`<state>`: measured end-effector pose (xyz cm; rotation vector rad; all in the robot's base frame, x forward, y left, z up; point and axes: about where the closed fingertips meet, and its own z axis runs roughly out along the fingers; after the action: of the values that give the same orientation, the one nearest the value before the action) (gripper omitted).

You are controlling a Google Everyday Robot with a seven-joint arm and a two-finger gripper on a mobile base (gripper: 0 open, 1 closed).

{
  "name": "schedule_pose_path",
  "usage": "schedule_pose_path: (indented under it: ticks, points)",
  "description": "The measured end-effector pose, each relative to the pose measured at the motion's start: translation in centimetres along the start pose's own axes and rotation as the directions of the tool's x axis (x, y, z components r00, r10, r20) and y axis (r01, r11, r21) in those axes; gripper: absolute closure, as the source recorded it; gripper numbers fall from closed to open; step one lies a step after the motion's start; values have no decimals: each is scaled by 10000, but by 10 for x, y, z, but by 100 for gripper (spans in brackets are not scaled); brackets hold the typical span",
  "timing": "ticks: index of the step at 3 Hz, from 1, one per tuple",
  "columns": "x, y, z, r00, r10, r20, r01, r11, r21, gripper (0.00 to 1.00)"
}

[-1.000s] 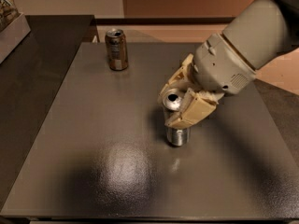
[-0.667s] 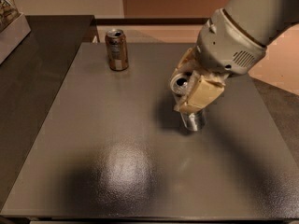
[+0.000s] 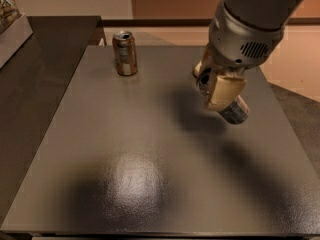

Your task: Knock redbull can over

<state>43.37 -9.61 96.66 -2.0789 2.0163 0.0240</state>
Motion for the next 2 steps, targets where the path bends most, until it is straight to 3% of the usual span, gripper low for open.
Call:
schedule_pose_path:
  ticks: [1,2]
  points:
    - [17,-2,15,9923,-185,-1228,167,9997,-161,100]
    - [26,1,34,9793,-516,-1955,412,9975,-571,100]
